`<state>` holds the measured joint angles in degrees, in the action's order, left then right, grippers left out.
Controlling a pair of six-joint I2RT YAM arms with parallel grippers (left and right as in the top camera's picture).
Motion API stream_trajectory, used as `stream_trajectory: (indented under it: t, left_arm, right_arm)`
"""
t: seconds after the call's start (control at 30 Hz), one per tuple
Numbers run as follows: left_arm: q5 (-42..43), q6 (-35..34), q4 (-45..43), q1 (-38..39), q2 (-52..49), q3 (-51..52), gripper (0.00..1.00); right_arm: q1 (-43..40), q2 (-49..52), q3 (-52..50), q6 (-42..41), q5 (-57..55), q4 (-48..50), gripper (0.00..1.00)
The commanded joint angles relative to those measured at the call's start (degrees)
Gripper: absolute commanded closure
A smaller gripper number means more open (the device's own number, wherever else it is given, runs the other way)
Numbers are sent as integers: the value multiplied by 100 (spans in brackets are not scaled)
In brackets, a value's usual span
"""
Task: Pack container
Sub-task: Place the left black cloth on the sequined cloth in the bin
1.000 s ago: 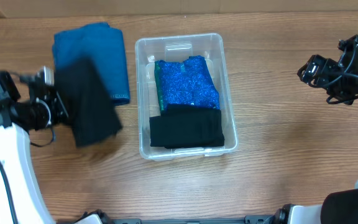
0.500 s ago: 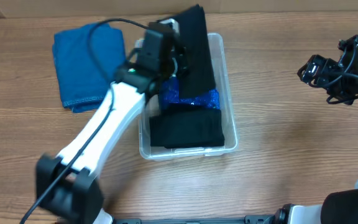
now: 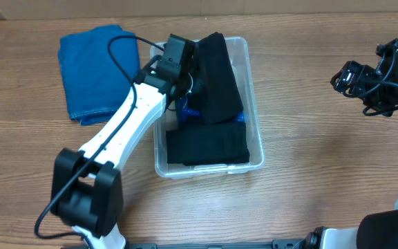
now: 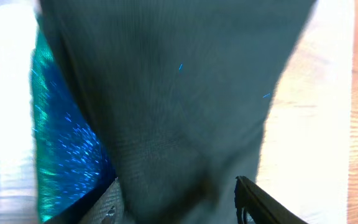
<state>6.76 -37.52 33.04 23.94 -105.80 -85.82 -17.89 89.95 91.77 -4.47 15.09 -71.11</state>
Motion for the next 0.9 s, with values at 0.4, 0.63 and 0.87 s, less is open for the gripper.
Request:
stream_trajectory:
  t: [0.4, 0.63, 0.87]
  left_arm:
    - [-155, 2159, -2162, 271, -1735, -328, 96]
    - [466, 2149, -807, 234, -2321, -400, 96]
    - [-2221, 2736, 562, -208, 1416, -1075, 0]
  right_arm:
    - [20, -35, 15, -31, 48, 28, 0]
    - [20, -35, 11, -31, 46, 7, 0]
    - [20, -35, 11, -28, 46, 13, 0]
